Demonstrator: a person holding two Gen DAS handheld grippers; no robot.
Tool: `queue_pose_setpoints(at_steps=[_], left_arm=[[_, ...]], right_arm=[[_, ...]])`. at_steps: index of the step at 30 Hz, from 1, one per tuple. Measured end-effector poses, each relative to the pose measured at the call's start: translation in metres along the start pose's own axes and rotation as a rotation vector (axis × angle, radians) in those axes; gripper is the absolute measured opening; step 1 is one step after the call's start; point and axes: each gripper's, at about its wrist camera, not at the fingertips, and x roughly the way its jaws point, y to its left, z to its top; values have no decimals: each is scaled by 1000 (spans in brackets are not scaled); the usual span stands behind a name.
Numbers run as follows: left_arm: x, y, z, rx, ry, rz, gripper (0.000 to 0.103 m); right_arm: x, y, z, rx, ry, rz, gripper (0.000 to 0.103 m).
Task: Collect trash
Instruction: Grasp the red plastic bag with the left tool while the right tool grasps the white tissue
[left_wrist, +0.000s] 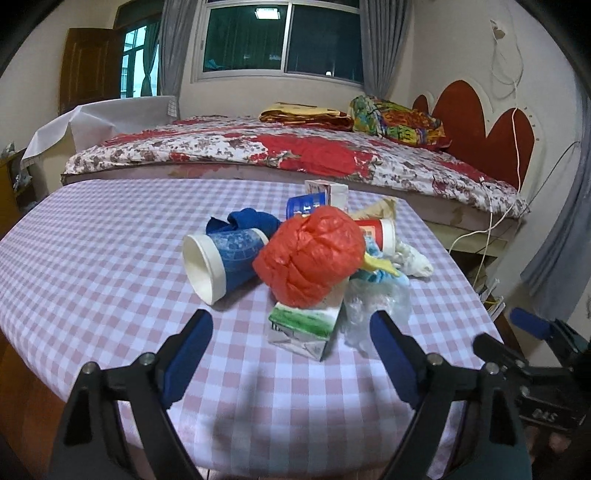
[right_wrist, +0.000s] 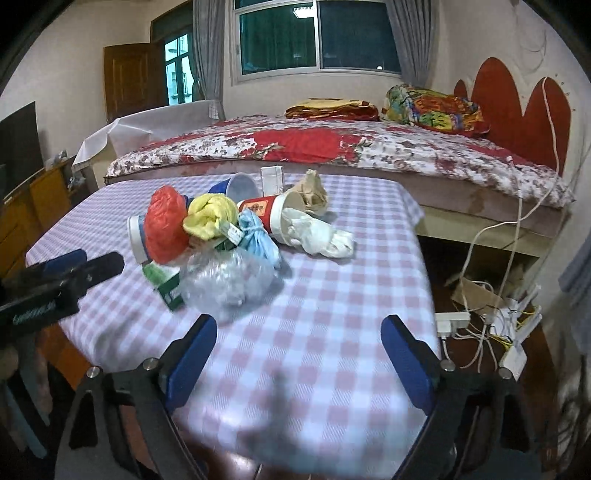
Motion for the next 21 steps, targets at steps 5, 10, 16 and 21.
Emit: queue_pose_setpoints(at_steps=[5,10,16,21], left_arm=[[18,-2,12,-12,-12,-10,86],[48,-7,23,4,17,-12,82],[69,1,33,-21,44,-24,74],[76,4,39,-34,51,-27,72]], right_arm=[[34,-15,18,18,19,-26,83],[75,-28,36,4,79,-34,78],[124,-30,50,-26,187,10,64],[145,-29,64,-74,201,-18,63]])
